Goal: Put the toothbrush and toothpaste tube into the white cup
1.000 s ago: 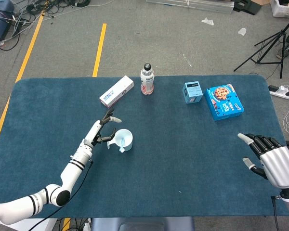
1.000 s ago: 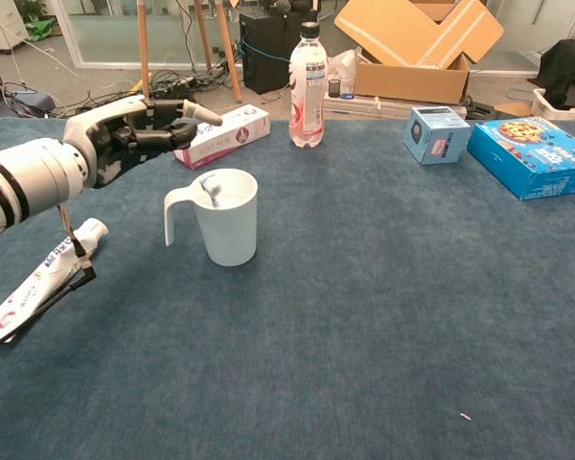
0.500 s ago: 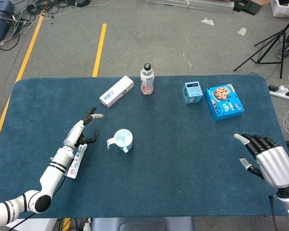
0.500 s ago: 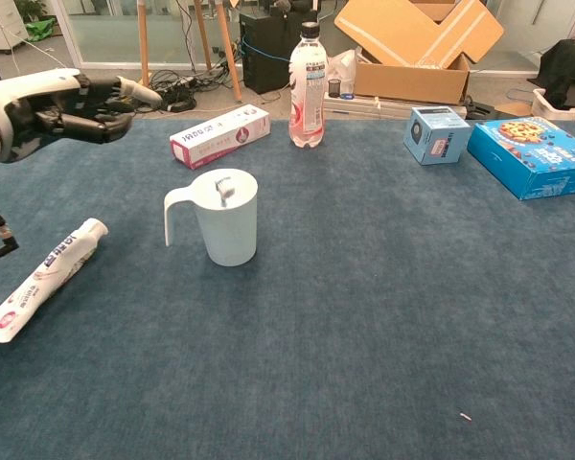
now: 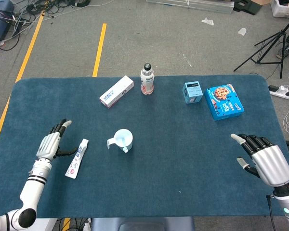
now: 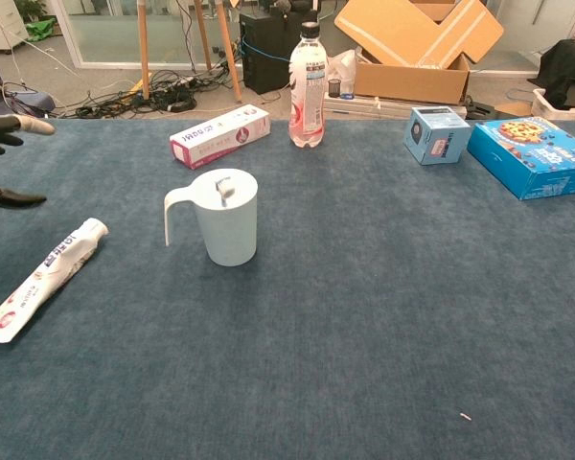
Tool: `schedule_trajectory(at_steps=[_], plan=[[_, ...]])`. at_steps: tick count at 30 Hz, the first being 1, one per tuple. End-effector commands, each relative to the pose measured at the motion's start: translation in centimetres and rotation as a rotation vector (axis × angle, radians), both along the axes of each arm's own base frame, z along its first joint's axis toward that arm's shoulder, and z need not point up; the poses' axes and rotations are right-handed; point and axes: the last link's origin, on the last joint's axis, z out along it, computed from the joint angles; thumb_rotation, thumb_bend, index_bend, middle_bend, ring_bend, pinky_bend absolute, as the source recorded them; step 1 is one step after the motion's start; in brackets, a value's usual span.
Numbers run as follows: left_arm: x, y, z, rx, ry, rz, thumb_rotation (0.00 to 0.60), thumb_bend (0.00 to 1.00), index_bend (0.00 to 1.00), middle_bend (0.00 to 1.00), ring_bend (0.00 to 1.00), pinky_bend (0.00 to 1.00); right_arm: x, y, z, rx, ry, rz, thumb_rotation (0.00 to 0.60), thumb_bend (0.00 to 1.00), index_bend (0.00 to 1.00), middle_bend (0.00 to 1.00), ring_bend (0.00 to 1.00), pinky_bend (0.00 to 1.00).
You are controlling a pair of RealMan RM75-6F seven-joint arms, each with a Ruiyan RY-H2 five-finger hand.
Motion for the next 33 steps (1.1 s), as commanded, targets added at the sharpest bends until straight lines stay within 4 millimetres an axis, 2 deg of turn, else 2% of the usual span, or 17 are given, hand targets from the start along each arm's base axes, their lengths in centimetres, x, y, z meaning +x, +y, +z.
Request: schedule_trajectory(at_steps=[1, 11, 18, 24, 33], plan=[[-0.5, -0.5, -0.9, -0.050, 0.038, 0.015, 0.600, 0.13, 0.00, 0.00, 0.00, 0.00, 0.0, -0.1, -0.2, 0.005, 0.001, -0.002, 0.600, 0.20, 0.25, 0.32, 0.34, 0.47], [0.8, -0.8, -3.9, -0.114, 0.023, -0.001, 0.600, 0.10, 0.00, 0.00, 0.00, 0.00, -0.2, 0.1, 0.0, 0.001, -0.002, -0.006, 0.600, 0.20, 0.25, 0.32, 0.34, 0.47], [0.4, -1.4, -6.0, -0.171, 0.058, 0.004, 0.600, 0.10, 0.00, 0.00, 0.00, 0.00, -0.6, 0.1, 0.1, 0.001, -0.004, -0.018, 0.600, 0.20, 0.25, 0.32, 0.34, 0.47], [-0.4, -1.3, -6.5, -0.173, 0.095, 0.018, 0.600, 0.10, 0.00, 0.00, 0.00, 0.00, -0.5, 0.1, 0.2, 0.004, -0.006, -0.013, 0.600, 0.20, 0.25, 0.32, 0.34, 0.47], [-2.2, -1.3, -6.2, -0.119, 0.189, 0.015, 0.600, 0.10, 0.00, 0.00, 0.00, 0.00, -0.3, 0.0, -0.1, 0.012, -0.003, -0.007, 0.600, 0.20, 0.25, 0.32, 0.34, 0.47]])
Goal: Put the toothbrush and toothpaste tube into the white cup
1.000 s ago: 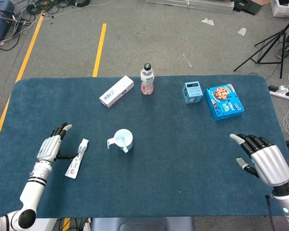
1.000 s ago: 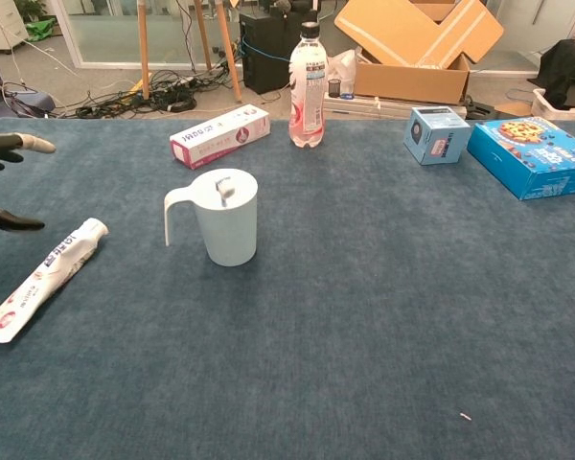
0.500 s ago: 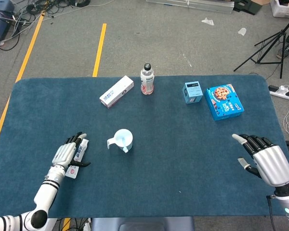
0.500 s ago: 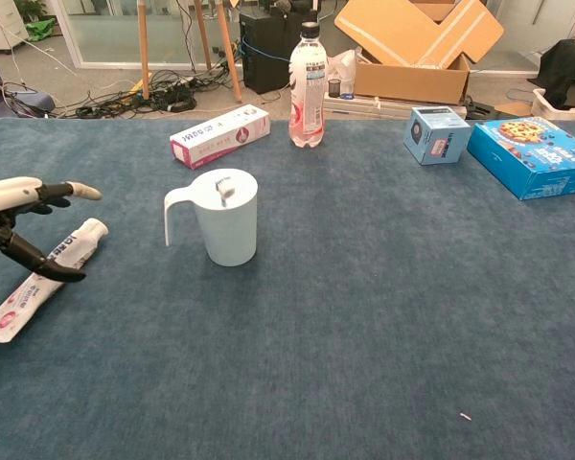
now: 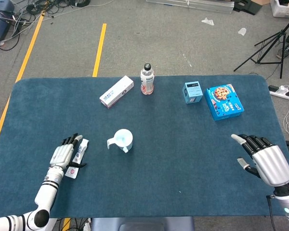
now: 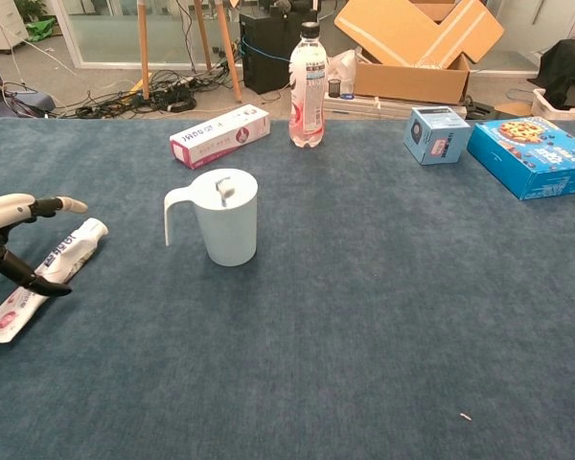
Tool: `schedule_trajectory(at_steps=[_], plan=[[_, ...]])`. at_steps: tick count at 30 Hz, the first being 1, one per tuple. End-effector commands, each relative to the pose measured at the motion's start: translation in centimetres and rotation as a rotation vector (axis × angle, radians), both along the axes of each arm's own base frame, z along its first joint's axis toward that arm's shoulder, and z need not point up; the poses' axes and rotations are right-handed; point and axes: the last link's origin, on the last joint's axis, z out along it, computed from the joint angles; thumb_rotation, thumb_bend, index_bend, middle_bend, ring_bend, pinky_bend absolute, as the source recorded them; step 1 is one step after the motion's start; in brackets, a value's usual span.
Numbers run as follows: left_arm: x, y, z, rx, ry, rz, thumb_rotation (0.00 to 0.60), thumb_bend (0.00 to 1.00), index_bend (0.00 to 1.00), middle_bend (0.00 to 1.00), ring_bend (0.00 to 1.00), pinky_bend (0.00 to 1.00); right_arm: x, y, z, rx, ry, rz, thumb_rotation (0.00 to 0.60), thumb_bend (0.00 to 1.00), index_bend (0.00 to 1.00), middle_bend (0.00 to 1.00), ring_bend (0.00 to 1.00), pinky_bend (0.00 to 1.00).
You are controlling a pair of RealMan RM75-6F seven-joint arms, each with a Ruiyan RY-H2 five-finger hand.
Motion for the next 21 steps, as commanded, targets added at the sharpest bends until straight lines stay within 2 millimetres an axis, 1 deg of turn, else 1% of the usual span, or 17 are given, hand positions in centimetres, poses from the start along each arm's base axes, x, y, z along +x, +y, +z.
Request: schedule_trajectory(at_steps=[1, 14, 18, 21], plan=[[-0.6, -0.1, 0.2, 0.014, 0.024, 0.000, 0.600, 0.10, 0.00, 0.00, 0.00, 0.00, 0.1, 0.0, -0.1, 0.002, 0.000, 0.000, 0.600, 0.20, 0.25, 0.32, 0.34, 0.47], [-3.5, 0.3, 1.6, 0.107, 0.183, -0.033, 0.600, 0.10, 0.00, 0.00, 0.00, 0.00, 0.2, -0.3, -0.6, 0.013, 0.003, 0.001, 0.600, 0.20, 0.25, 0.32, 0.34, 0.47], [-4.5, 1.1, 1.9, 0.153, 0.235, -0.038, 0.600, 0.10, 0.00, 0.00, 0.00, 0.00, 0.3, -0.3, -0.6, 0.014, 0.003, 0.003, 0.600, 0.20, 0.25, 0.32, 0.34, 0.47], [-4.8, 1.5, 2.0, 0.171, 0.218, -0.025, 0.600, 0.10, 0.00, 0.00, 0.00, 0.00, 0.3, -0.2, -0.6, 0.014, 0.003, 0.003, 0.600, 0.20, 0.25, 0.32, 0.34, 0.47]])
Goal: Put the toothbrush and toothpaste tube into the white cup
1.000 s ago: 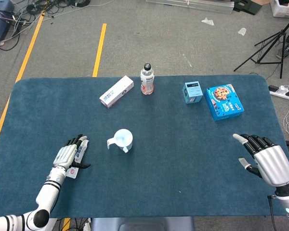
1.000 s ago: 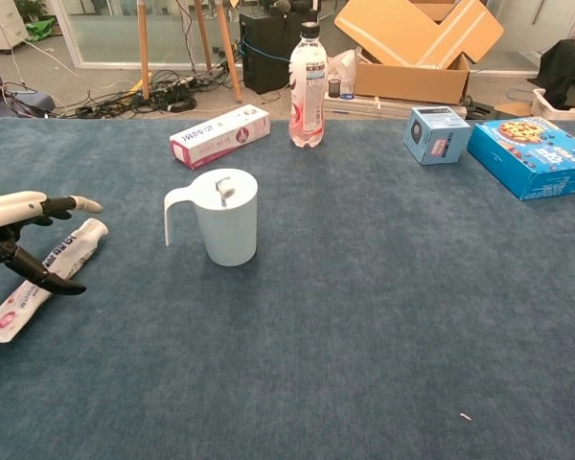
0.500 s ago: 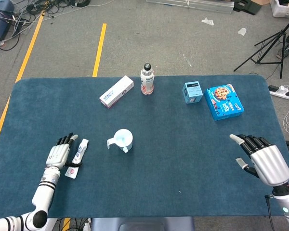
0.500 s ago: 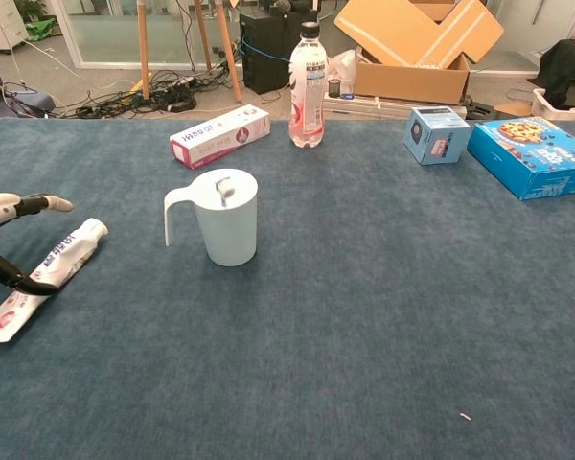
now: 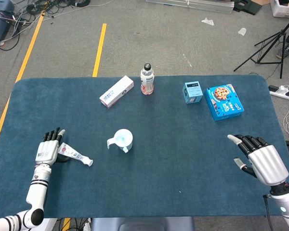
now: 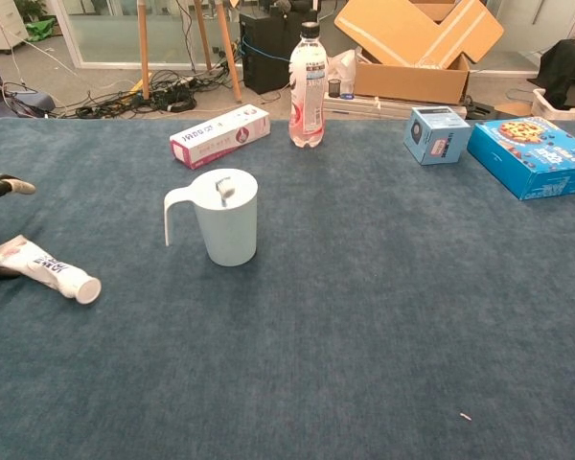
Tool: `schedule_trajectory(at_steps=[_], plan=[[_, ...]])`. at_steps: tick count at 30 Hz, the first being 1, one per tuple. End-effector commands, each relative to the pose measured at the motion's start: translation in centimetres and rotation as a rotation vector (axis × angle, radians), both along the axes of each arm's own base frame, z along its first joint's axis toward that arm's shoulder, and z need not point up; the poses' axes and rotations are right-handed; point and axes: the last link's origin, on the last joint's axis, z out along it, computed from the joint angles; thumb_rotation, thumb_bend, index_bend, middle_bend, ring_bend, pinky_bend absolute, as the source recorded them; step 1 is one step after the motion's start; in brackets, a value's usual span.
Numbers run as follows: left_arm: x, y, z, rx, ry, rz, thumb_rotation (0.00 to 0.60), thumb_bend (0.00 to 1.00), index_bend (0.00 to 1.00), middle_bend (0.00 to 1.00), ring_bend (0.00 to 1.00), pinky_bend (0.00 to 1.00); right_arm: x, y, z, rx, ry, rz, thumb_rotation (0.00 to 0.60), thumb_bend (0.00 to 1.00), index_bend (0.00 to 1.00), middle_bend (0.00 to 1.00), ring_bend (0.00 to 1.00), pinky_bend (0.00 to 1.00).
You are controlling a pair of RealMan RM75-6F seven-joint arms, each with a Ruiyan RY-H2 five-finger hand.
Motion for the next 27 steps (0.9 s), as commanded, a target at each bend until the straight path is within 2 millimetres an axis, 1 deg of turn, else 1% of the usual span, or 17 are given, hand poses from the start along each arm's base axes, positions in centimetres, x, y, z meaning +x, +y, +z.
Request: schedule_trajectory(at_steps=[1, 4, 7, 9, 12, 14, 17, 19, 23, 27], plan=[[-0.1, 0.4, 0.0, 0.020, -0.028, 0.005, 0.600, 0.10, 0.00, 0.00, 0.00, 0.00, 0.0, 0.0, 0.0, -0.002, 0.000, -0.001, 0.600, 0.20, 0.25, 0.32, 0.34, 0.47], [0.4, 0.0, 0.1, 0.002, -0.086, 0.006, 0.600, 0.10, 0.00, 0.00, 0.00, 0.00, 0.0, 0.0, 0.1, -0.003, -0.001, -0.002, 0.600, 0.20, 0.25, 0.32, 0.34, 0.47], [1.4, -0.7, 0.5, -0.031, -0.139, -0.008, 0.600, 0.10, 0.01, 0.00, 0.00, 0.00, 0.0, 0.0, 0.0, -0.001, -0.002, -0.002, 0.600, 0.20, 0.25, 0.32, 0.34, 0.47], [2.3, -1.2, 0.7, -0.053, -0.172, -0.038, 0.600, 0.10, 0.06, 0.00, 0.00, 0.00, -0.1, 0.0, 0.0, 0.000, -0.002, -0.003, 0.600, 0.20, 0.25, 0.32, 0.34, 0.47], [3.3, -1.8, 1.0, -0.090, -0.200, -0.086, 0.600, 0.10, 0.18, 0.00, 0.00, 0.00, -0.1, 0.0, -0.1, 0.001, -0.003, -0.002, 0.600, 0.20, 0.25, 0.32, 0.34, 0.47], [3.8, -1.9, 1.0, -0.118, -0.200, -0.115, 0.600, 0.10, 0.26, 0.00, 0.00, 0.00, 0.0, 0.0, -0.2, 0.004, -0.002, 0.000, 0.600, 0.20, 0.25, 0.32, 0.34, 0.47], [4.1, -1.7, 0.8, -0.157, -0.165, -0.148, 0.600, 0.10, 0.34, 0.00, 0.00, 0.00, 0.0, -0.1, -0.2, 0.007, -0.003, 0.001, 0.600, 0.20, 0.25, 0.32, 0.34, 0.47], [4.2, -1.4, 0.5, -0.179, -0.139, -0.165, 0.600, 0.10, 0.35, 0.00, 0.00, 0.00, 0.0, -0.1, -0.2, 0.006, -0.003, 0.000, 0.600, 0.20, 0.25, 0.32, 0.34, 0.47], [4.3, -1.0, 0.1, -0.197, -0.096, -0.212, 0.600, 0.10, 0.36, 0.00, 0.00, 0.00, 0.1, 0.0, -0.1, 0.002, -0.002, 0.003, 0.600, 0.20, 0.25, 0.32, 0.34, 0.47], [3.9, -0.8, -0.1, -0.213, -0.032, -0.290, 0.600, 0.10, 0.36, 0.00, 0.00, 0.00, 0.1, 0.1, 0.0, 0.001, -0.004, 0.006, 0.600, 0.20, 0.25, 0.32, 0.34, 0.47]])
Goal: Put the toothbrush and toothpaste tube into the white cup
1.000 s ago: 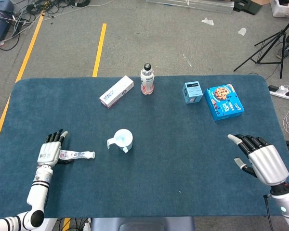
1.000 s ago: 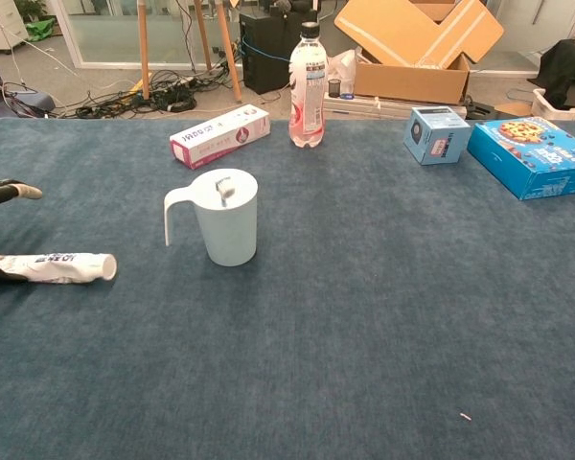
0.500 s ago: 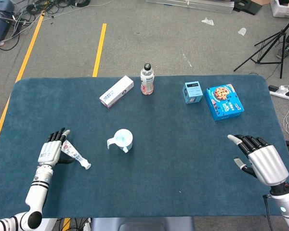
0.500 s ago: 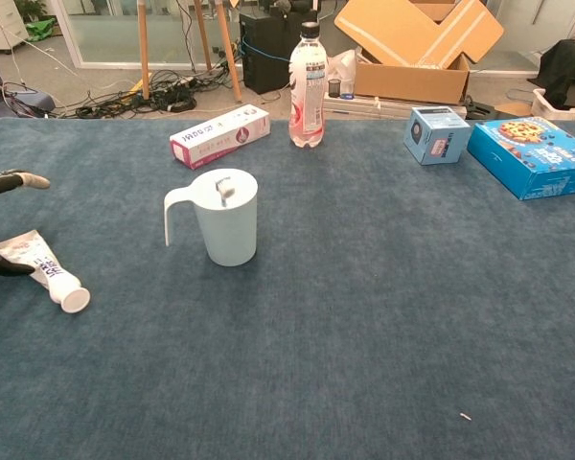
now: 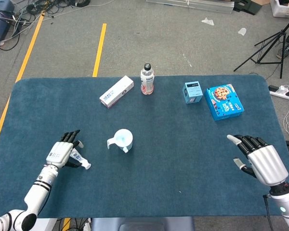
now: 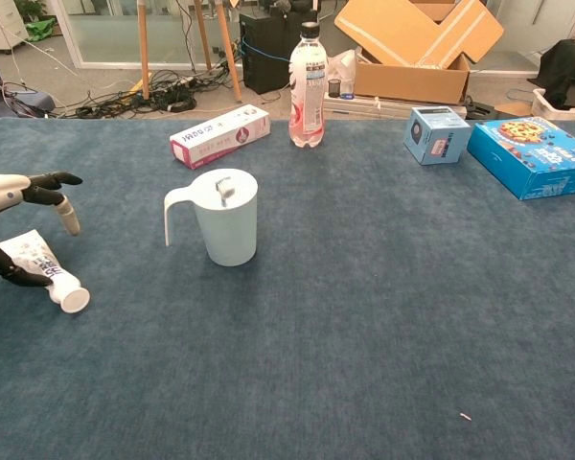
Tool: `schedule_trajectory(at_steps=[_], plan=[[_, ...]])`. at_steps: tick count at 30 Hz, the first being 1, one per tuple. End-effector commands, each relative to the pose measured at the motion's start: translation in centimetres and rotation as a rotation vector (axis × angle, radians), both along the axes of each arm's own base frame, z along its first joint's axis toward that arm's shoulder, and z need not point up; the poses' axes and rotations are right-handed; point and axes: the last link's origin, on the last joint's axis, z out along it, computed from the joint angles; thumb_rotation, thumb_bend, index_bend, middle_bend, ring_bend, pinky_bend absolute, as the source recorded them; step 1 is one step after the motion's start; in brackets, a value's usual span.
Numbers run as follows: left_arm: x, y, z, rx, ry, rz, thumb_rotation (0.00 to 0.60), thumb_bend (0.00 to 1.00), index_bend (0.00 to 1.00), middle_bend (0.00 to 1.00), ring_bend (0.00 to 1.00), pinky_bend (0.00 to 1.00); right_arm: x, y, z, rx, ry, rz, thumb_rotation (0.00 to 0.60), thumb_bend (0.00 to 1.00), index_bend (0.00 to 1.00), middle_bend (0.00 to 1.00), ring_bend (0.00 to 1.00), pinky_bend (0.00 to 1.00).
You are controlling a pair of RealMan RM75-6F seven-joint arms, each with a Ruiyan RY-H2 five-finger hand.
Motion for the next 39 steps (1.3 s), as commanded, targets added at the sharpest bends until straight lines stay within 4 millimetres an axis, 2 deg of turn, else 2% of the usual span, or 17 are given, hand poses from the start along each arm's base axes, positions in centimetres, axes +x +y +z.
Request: schedule_trajectory(at_steps=[1, 8, 17, 25, 39], plan=[[-0.4, 0.1, -0.3, -0.006, 0.060, -0.086, 0.600, 0.10, 0.36, 0.00, 0.00, 0.00, 0.0, 0.1, 0.0, 0.000, -0.002, 0.001, 0.600, 0.20, 0.25, 0.32, 0.34, 0.47], [-1.2, 0.1, -0.8, 0.013, 0.119, -0.174, 0.600, 0.10, 0.36, 0.00, 0.00, 0.00, 0.1, 0.0, -0.1, 0.004, -0.001, 0.003, 0.600, 0.20, 0.25, 0.32, 0.34, 0.47], [-2.0, 0.6, -1.0, 0.005, 0.170, -0.164, 0.600, 0.10, 0.39, 0.00, 0.00, 0.00, 0.1, 0.0, -0.1, 0.005, 0.001, 0.000, 0.600, 0.20, 0.25, 0.32, 0.34, 0.47], [-2.0, 0.6, -1.5, -0.010, 0.160, -0.158, 0.600, 0.11, 0.44, 0.00, 0.00, 0.00, -0.2, -0.1, -0.1, 0.005, 0.000, -0.007, 0.600, 0.20, 0.25, 0.32, 0.34, 0.47], [-1.7, 1.0, -2.5, -0.029, 0.157, -0.122, 0.600, 0.40, 0.49, 0.00, 0.00, 0.00, -0.4, 0.0, 0.1, 0.000, -0.005, -0.011, 0.600, 0.20, 0.25, 0.32, 0.34, 0.47]])
